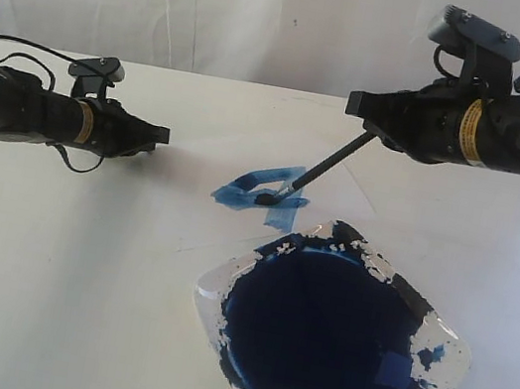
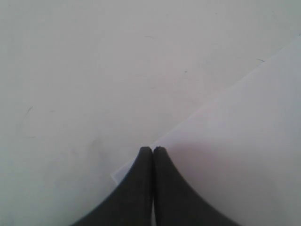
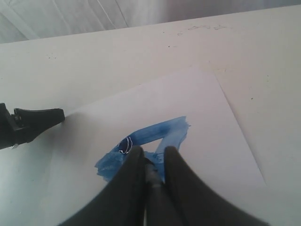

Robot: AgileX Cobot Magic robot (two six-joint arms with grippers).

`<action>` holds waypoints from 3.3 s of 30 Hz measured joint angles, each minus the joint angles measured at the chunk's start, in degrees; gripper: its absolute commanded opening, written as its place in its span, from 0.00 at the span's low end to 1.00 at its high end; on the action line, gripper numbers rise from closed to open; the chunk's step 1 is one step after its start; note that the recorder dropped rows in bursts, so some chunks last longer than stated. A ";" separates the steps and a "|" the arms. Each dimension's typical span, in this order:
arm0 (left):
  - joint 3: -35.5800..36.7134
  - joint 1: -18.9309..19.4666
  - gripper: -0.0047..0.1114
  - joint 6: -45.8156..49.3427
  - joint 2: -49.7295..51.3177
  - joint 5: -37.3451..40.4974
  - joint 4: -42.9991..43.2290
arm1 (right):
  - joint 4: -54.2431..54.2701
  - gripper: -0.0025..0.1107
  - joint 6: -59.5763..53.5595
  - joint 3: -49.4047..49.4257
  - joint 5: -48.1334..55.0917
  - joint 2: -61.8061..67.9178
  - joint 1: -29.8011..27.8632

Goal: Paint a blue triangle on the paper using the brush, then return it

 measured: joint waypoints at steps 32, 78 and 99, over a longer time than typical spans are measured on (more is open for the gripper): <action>0.00 0.00 0.04 0.00 0.00 0.00 -0.14 | 1.43 0.02 -0.38 2.17 3.49 -0.68 0.00; 0.00 0.00 0.04 0.00 -2.43 -2.23 2.25 | -3.48 0.02 9.47 7.07 -16.47 -22.49 -11.37; 15.33 3.53 0.04 -4.33 -27.11 -3.84 8.01 | -3.81 0.02 9.80 15.90 -37.60 -24.46 -28.46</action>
